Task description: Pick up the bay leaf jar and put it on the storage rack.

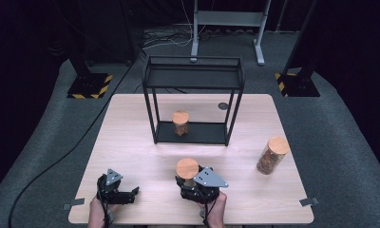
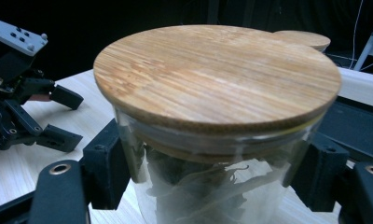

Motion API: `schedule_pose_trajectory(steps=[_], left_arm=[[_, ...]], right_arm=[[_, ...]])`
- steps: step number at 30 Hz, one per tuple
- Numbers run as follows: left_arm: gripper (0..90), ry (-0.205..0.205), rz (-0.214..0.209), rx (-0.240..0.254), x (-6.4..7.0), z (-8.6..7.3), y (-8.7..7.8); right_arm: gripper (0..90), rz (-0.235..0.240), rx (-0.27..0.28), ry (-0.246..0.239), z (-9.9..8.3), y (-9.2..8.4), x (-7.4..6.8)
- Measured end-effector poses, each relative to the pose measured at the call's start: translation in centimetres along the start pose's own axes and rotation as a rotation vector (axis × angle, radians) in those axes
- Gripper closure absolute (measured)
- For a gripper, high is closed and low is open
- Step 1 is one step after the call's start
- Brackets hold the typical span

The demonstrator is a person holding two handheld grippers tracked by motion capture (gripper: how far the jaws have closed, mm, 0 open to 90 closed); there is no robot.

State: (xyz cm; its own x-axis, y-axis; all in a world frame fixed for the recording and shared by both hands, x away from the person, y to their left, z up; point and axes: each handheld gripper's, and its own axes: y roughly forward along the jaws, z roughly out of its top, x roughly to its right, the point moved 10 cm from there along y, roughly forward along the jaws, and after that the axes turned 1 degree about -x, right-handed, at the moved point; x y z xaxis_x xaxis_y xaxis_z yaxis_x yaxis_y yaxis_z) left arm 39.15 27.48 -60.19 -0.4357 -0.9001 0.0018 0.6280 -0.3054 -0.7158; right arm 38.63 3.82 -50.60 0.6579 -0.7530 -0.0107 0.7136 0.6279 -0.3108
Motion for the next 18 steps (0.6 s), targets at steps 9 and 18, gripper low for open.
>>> schedule_pose_trajectory(steps=[9,18], left_arm=[[0.0,0.001,0.000,0.000,0.0,0.0,0.0],[0.0,0.002,-0.001,0.000,0.0,0.0,0.0]], right_arm=[[24.6,-0.013,0.002,0.009,0.5,-0.5,0.8],[24.6,-0.030,0.006,0.024,0.8,-1.1,2.0]])
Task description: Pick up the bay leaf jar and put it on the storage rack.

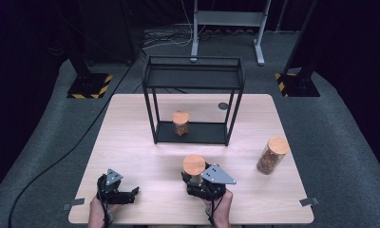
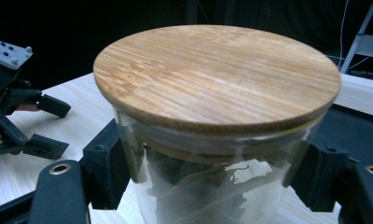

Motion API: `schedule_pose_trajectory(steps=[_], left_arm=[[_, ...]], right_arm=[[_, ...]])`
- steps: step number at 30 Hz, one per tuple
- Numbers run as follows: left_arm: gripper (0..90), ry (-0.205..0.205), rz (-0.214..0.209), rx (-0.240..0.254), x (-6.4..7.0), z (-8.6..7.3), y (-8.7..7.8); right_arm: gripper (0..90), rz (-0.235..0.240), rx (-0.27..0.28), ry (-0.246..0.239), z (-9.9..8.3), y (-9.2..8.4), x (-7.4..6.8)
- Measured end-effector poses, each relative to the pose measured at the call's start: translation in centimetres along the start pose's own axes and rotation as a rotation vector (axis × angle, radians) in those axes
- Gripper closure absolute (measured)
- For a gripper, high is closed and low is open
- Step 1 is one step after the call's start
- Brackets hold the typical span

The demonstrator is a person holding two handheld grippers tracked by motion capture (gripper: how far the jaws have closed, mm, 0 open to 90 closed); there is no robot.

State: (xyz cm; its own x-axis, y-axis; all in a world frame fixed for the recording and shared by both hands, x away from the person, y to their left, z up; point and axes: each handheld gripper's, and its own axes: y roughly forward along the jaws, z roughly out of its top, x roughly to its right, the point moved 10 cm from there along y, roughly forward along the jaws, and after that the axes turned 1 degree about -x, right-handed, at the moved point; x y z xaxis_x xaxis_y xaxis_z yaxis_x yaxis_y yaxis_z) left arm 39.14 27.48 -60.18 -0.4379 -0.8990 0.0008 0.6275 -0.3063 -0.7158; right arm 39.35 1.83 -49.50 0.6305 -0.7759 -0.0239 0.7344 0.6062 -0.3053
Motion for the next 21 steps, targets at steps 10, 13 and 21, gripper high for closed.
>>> schedule_pose_trajectory(steps=[10,13,21], left_arm=[[0.0,-0.001,0.000,0.001,0.0,0.0,0.0],[0.1,-0.001,0.000,0.001,0.0,0.0,0.0],[0.1,0.000,-0.001,0.000,0.0,0.0,0.0]], right_arm=[[24.6,-0.018,0.002,0.001,0.4,-0.1,1.0],[24.7,-0.022,0.004,-0.002,0.6,-0.2,1.3],[24.7,-0.030,0.008,0.005,1.2,-0.1,2.0]])
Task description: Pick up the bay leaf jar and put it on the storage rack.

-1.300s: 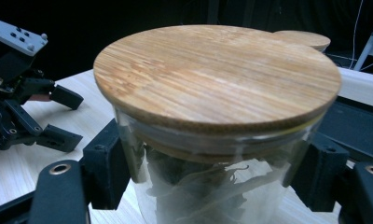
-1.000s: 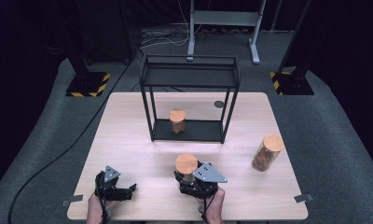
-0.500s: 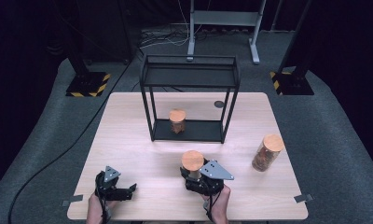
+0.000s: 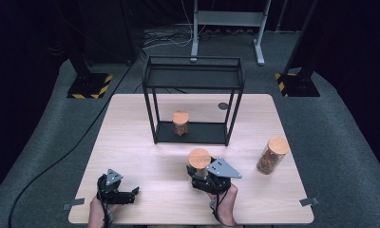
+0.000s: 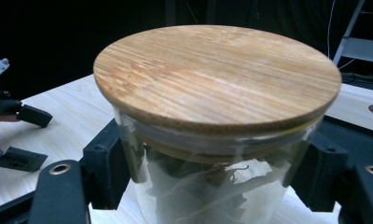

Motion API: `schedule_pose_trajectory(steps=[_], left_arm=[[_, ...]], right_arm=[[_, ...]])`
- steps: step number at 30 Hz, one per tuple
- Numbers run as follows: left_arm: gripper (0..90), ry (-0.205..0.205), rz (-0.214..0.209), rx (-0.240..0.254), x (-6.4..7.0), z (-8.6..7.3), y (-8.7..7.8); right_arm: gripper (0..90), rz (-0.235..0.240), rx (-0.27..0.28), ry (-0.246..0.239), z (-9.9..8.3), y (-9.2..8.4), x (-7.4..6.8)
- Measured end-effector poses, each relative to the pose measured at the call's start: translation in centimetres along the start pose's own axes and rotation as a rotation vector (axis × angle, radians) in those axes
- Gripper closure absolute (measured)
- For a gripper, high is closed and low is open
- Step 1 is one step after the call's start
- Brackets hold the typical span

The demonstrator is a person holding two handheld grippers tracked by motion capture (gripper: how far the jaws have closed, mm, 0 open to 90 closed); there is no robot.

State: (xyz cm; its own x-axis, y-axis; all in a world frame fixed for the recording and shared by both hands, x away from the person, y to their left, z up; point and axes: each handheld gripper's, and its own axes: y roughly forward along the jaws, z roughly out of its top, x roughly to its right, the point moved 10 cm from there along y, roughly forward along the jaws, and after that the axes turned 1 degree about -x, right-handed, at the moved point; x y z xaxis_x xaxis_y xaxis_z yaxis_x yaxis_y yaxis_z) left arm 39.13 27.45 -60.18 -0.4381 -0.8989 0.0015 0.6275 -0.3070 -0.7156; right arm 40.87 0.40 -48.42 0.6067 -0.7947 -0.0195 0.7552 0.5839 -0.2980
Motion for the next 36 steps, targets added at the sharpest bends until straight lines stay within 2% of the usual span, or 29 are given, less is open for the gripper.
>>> schedule_pose_trajectory(steps=[15,36], left_arm=[[0.1,0.000,-0.001,0.001,0.0,0.0,0.0],[0.0,0.002,-0.003,0.001,0.0,0.0,0.0]], right_arm=[[24.7,-0.011,-0.001,0.001,0.8,0.5,1.1],[24.7,-0.019,0.000,-0.001,1.5,2.5,1.7]])
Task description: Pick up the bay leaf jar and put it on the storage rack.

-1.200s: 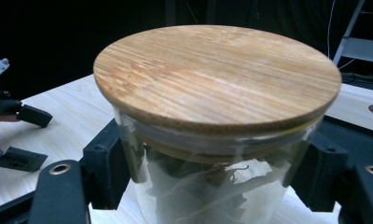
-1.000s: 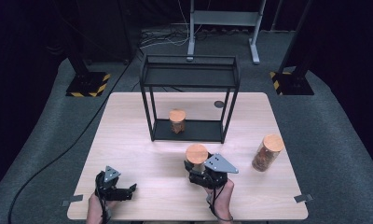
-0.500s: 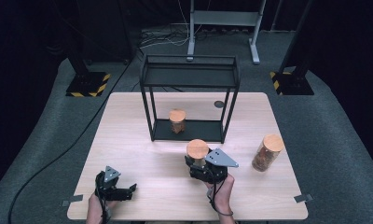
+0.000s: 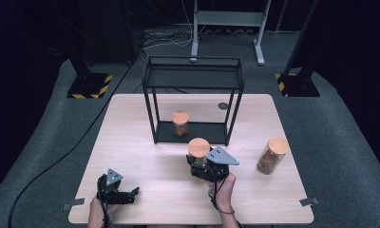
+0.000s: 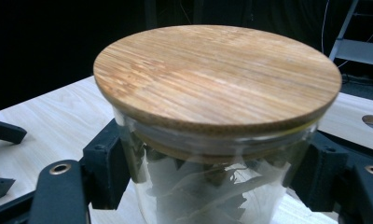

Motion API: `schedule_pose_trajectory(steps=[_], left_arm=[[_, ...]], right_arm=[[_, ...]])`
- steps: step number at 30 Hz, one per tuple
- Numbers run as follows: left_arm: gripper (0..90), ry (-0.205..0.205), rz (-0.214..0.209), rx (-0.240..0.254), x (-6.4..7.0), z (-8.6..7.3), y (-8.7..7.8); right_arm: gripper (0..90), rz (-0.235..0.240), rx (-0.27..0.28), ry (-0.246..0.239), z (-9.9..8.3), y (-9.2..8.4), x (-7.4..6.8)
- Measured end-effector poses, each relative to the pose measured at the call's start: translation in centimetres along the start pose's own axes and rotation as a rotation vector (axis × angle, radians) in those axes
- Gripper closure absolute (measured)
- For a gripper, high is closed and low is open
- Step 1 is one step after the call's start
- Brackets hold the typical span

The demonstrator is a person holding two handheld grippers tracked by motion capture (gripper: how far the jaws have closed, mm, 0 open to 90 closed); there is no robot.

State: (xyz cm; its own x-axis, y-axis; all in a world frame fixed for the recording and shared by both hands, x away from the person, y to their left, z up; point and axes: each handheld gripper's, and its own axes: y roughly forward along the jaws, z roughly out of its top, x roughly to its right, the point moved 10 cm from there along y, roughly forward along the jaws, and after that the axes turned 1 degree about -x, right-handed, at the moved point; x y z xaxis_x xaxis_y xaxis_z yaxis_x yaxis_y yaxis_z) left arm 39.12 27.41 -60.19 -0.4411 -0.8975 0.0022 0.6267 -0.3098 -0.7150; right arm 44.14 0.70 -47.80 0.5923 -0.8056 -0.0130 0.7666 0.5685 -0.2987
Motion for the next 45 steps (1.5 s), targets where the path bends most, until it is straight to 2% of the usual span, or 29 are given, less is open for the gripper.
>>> schedule_pose_trajectory(steps=[20,33,45], left_arm=[[0.0,0.000,-0.002,0.000,0.0,0.0,0.0],[0.0,0.000,-0.002,0.000,0.0,0.0,0.0],[0.0,0.000,-0.002,0.000,0.0,0.0,0.0]], right_arm=[[24.7,-0.020,0.002,0.027,0.9,1.7,1.5],[24.7,-0.028,-0.006,0.009,1.7,2.8,2.1],[24.7,-0.031,-0.001,0.018,2.3,3.6,2.7]])
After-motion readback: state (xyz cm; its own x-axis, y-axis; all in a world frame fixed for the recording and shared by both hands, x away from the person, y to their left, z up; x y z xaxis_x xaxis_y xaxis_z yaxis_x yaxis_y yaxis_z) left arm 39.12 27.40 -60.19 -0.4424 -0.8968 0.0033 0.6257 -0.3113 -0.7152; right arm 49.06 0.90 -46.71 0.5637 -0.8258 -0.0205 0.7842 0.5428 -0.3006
